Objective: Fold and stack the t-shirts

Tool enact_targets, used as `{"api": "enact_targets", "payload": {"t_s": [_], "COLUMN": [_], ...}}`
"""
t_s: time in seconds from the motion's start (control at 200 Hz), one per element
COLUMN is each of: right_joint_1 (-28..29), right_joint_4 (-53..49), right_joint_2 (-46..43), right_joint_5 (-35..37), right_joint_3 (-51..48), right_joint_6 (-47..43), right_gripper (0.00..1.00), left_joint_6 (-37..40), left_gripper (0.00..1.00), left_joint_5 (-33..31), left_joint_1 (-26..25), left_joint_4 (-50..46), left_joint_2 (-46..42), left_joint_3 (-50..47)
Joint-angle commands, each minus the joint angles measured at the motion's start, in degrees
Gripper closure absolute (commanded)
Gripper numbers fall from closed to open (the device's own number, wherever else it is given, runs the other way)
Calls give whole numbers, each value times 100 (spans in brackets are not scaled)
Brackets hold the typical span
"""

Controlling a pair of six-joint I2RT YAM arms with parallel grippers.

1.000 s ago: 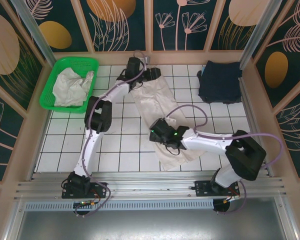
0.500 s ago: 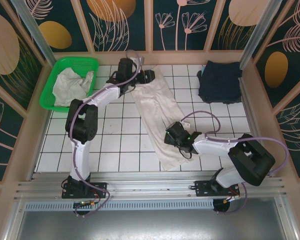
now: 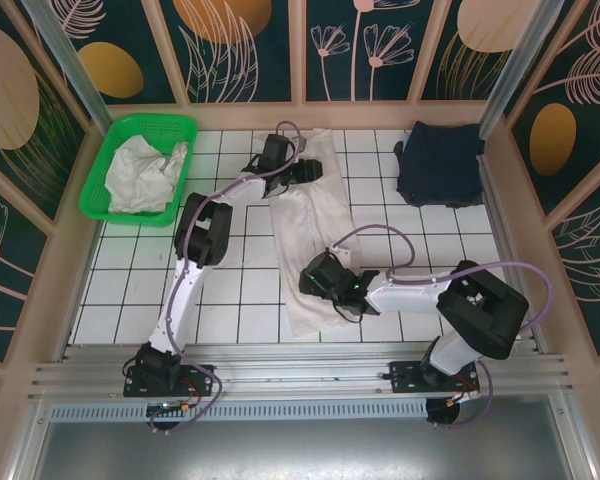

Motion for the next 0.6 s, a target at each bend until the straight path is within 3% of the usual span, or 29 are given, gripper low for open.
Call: {"api": "enact_targets", "payload": {"t_s": [0.0, 0.1, 0.22, 0.385, 0.596], "right_joint_1": [42, 73, 199, 203, 331], "right_joint_4": [-388, -608, -1151, -2262, -2744], "right_joint_2": [-4, -498, -1334, -2180, -2821], "right_joint_5": [-553, -553, -280, 55, 2], "right_joint_3": [19, -298, -652, -1205, -1642], "right_joint_6": [290, 635, 984, 1736, 2296], "right_gripper": [15, 15, 15, 16, 21], "left_joint_6": [-348, -642, -566, 203, 415], "left_gripper": [49, 50, 49, 39, 31], "left_joint_5": [434, 744, 813, 198, -159], "left_joint_1": [71, 89, 89, 54, 46], "left_joint_4": [-8, 175, 269, 84, 681], "left_joint_2": [435, 618, 203, -979, -2566], "left_joint_3": [674, 1179, 937, -155, -2090]}}
